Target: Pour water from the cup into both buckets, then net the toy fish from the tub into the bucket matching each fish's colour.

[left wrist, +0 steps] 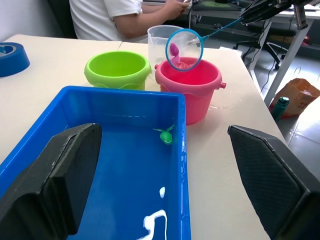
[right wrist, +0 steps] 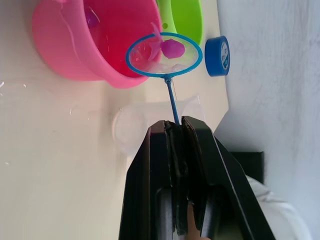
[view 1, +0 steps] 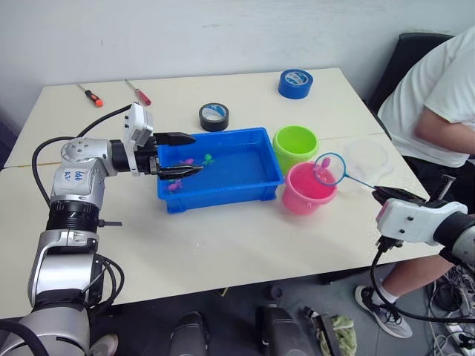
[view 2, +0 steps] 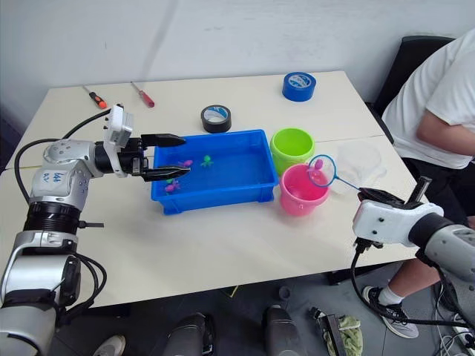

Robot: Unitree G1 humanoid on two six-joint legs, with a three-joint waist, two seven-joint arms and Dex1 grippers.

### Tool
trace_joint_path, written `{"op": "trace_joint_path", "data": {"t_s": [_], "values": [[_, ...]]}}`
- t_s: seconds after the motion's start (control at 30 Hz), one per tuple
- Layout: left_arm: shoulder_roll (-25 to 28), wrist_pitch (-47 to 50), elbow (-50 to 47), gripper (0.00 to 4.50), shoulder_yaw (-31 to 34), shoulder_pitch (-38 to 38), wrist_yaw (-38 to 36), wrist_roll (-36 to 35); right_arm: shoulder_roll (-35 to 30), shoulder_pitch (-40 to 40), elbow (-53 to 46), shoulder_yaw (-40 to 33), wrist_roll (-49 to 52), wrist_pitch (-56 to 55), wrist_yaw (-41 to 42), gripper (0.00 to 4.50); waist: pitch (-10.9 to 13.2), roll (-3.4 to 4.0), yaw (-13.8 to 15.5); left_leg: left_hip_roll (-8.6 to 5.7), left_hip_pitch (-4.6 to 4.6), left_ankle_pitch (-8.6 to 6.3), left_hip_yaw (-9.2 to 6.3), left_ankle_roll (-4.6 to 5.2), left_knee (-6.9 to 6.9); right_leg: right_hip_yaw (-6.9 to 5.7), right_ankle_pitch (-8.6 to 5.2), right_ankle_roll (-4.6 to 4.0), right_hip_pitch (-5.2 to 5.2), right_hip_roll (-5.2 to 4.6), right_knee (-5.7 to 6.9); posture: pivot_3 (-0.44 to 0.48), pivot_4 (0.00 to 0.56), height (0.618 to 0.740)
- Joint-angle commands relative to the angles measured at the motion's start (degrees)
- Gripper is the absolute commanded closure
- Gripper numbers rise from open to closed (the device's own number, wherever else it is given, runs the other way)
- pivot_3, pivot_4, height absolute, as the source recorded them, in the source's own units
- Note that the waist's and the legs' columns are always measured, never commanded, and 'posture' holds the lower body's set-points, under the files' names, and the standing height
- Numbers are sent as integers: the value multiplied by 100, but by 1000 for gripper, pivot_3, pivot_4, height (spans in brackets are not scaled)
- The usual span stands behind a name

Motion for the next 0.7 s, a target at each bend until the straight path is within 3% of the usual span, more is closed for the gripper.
{"op": "trace_joint_path", "data": {"t_s": [0.03, 0.7], "values": [[49, -84, 24, 83, 77, -139, -47, 11, 136, 162, -135, -154, -466, -440, -237, 4500, 0, 0, 0, 0, 1, 0, 0, 0, 0, 0, 0, 0, 1, 0, 0, 0, 150, 731], [-64, -168, 115, 83, 68, -178, -94, 18, 855, 495, -359, -219, -3031, -1432, -1624, 4500, -1, -1, -7, 0, 7, 2, 2, -3, 8, 1, 0, 1, 7, 0, 8, 0, 150, 731]]}}
